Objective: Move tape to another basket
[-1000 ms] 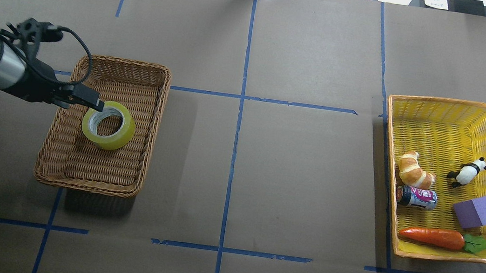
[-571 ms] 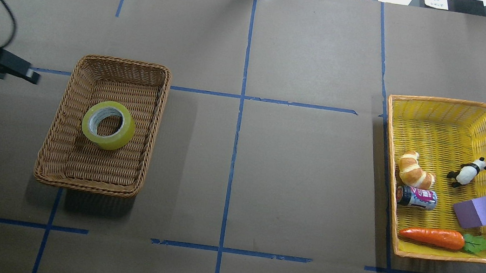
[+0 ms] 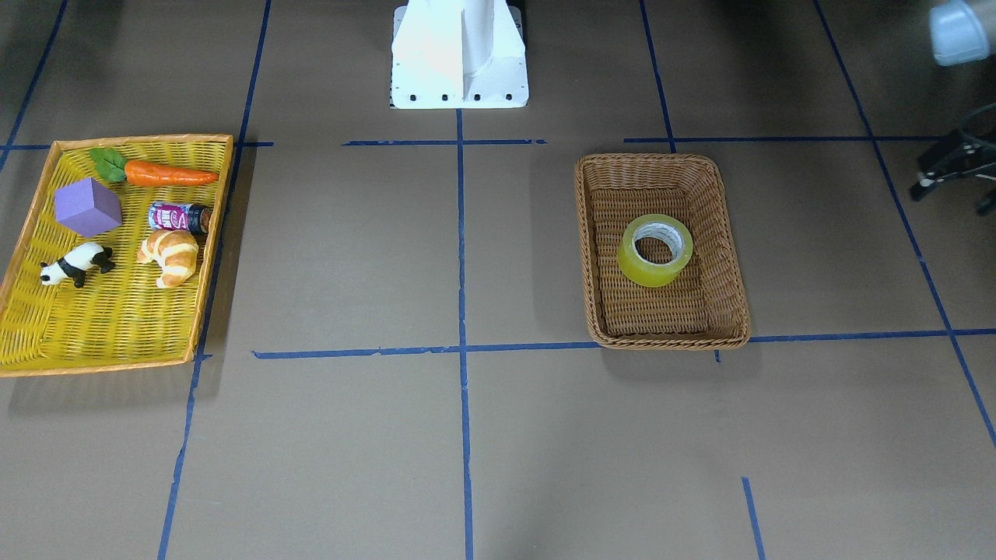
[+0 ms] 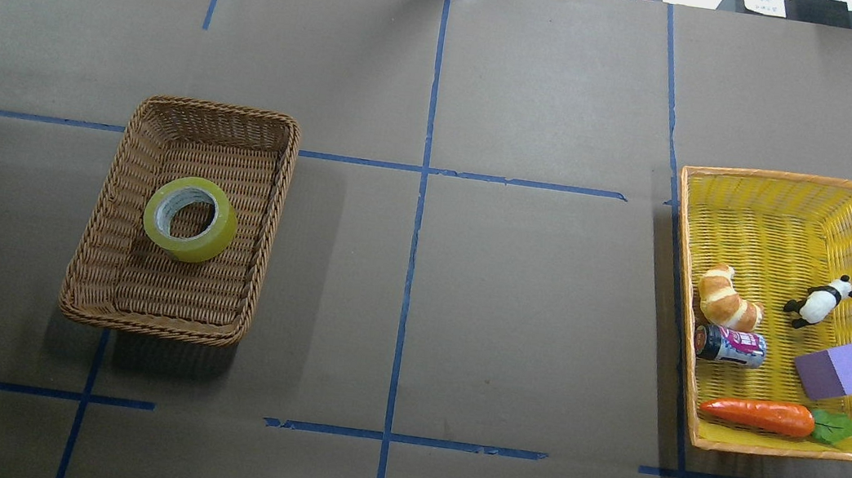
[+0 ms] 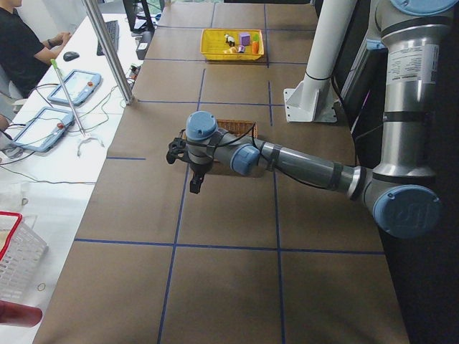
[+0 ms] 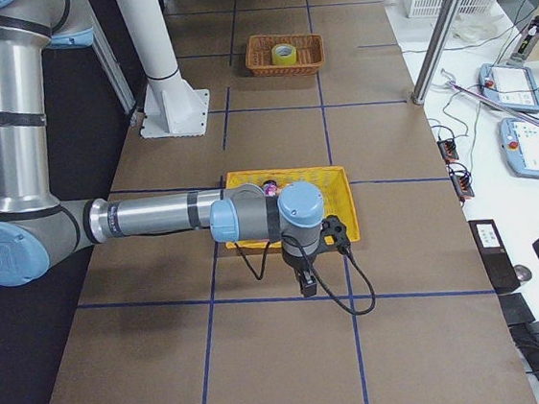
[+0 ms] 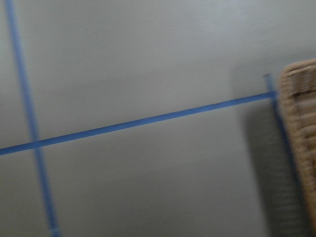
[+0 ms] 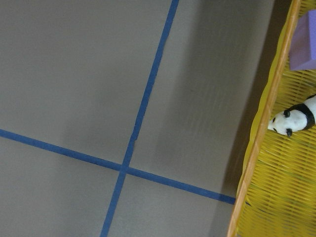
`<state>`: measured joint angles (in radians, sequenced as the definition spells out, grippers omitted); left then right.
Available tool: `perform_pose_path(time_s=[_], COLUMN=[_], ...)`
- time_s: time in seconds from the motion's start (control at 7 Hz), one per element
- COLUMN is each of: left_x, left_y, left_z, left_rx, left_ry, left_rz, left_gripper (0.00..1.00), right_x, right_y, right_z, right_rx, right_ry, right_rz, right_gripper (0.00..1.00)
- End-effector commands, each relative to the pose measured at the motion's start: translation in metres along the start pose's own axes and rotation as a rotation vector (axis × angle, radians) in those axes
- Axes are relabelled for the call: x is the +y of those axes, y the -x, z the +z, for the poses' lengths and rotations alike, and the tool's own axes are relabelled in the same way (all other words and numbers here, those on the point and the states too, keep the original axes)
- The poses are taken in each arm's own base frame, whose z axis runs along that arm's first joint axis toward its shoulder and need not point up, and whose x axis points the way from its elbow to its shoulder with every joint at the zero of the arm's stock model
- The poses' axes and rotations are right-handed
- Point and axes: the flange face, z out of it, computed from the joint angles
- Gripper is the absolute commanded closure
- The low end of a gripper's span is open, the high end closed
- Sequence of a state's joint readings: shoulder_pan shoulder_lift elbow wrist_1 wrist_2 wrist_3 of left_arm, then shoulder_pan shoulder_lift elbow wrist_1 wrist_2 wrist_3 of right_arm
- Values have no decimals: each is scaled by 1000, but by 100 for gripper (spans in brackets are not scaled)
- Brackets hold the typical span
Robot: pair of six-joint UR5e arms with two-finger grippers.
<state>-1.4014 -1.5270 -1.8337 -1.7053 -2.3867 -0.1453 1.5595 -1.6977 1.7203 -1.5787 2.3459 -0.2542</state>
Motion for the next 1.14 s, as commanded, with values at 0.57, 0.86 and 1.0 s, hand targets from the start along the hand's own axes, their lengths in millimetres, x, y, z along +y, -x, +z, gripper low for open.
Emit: perform_pose_path(time_s=[0.57, 0.86, 1.0], left_x=[49, 57, 59], left_y=[134, 146, 148], left_z=[16, 28, 29], left_rx=[-41, -37, -37], left_ry=[128, 147, 150], left_rz=[-122, -146, -154], left_gripper=[0, 0, 0], right_x=[-18, -15, -14], right_y=[10, 8, 7], right_z=[-11, -8, -7], right_rx=[-62, -65, -64], right_ry=[-43, -36, -33], right_rz=[237, 243, 245], right_gripper=[0, 0, 0])
